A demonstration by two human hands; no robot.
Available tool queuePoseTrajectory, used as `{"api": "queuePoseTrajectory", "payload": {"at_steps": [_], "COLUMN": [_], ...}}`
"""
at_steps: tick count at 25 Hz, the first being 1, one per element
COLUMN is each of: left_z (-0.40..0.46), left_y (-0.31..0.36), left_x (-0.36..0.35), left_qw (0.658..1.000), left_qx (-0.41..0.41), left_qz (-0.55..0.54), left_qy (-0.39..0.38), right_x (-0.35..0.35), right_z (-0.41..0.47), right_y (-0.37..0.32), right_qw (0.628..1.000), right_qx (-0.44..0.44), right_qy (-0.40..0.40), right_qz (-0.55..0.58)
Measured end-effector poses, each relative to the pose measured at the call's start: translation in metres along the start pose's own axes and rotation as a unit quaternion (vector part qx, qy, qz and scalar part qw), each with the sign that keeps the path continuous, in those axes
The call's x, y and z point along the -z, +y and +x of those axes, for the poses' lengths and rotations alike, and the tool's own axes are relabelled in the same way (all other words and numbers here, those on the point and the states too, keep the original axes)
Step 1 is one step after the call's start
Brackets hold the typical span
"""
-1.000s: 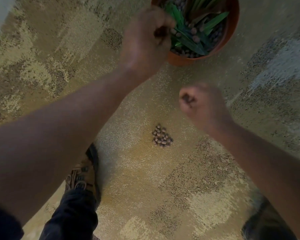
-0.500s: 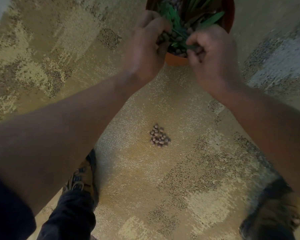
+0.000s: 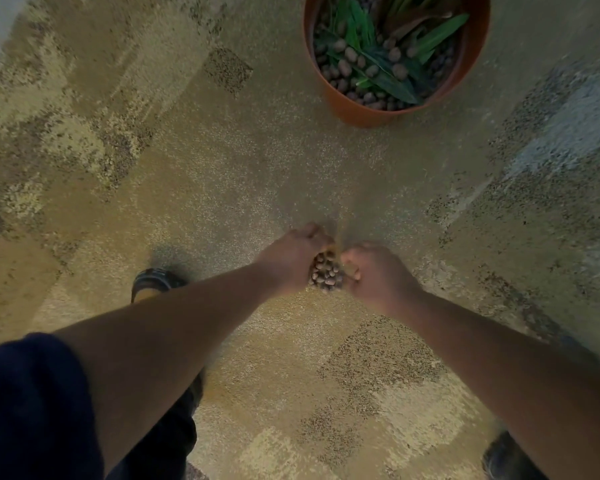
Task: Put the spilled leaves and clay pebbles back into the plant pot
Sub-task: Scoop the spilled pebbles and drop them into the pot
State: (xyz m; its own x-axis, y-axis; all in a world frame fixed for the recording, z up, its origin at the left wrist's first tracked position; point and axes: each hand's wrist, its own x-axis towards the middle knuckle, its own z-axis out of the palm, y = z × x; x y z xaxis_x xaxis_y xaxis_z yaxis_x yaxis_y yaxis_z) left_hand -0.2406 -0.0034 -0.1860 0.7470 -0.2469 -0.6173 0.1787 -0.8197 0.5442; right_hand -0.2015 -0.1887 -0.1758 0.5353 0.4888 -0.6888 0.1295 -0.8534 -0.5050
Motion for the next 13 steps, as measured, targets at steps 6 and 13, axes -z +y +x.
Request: {"api": "queuePoseTrajectory", "payload": {"at_steps": [6,13], "left_z": [-0.006,-0.006], "left_y": [0.005,-0.002], "left_x": [-0.018,-0.018], "left_qw": [0.998,0.999], "left_qx": [0.008,0.021], "left_qz": [0.06,0.037], "left_qy": [-0.024,-0.011], "right_x": [-0.038,-0.036], "right_z": [0.003,-0.002], "right_y": [-0.006,0.0], "right_qw": [0.999,0.997], "right_qx": [-0.028,0.017], "right_qy": [0.011,-0.004], "right_qz": [-0.013,-0.08]}}
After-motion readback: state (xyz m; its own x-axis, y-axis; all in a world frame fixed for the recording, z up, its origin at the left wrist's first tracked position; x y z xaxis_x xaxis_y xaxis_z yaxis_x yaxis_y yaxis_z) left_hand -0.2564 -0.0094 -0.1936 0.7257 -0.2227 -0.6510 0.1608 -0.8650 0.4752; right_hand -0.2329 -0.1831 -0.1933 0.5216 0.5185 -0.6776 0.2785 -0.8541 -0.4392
